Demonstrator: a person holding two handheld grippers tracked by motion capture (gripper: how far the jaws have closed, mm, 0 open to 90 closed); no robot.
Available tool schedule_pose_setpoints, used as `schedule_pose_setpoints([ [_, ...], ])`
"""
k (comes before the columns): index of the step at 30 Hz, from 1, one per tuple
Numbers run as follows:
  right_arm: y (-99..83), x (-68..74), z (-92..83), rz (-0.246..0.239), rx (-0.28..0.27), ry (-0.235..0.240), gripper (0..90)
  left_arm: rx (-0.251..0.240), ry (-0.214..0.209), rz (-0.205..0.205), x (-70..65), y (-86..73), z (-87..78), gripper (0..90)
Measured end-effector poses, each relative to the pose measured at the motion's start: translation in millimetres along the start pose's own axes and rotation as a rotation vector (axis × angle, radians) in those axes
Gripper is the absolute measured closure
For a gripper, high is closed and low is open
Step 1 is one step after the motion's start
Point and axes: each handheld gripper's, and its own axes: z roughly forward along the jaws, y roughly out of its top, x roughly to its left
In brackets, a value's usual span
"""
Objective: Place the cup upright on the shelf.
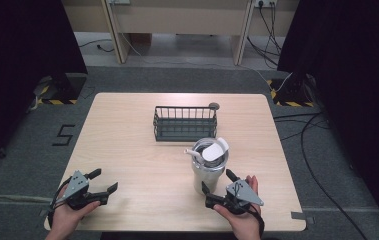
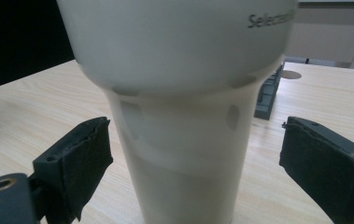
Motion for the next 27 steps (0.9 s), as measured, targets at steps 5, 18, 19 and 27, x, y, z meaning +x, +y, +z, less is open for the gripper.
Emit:
schedule_pose_setpoints([
  [5,4.5,2.0,9.9,-0.015,-0.001,0.008,9.1,0.000,0.001,0.003,-0.2,0.2,0.0,15.6],
  [18,10.4,2.8,31.1,-0.023,-0.001,0.020,7.9,0.000,-0.006,0.003,-0.6,0.3,-0.1,15.7],
  [19,10.4,2.7,32.3,-0.024,-0.004,0.020,8.1,0.000,-0.006,0.003,-0.7,0.2,0.0,15.7],
  [27,9.5,2.8,39.9,-0.013,-0.011,0.019,8.1,0.001,-0.010,0.006,-1.1,0.4,0.2,15.8],
])
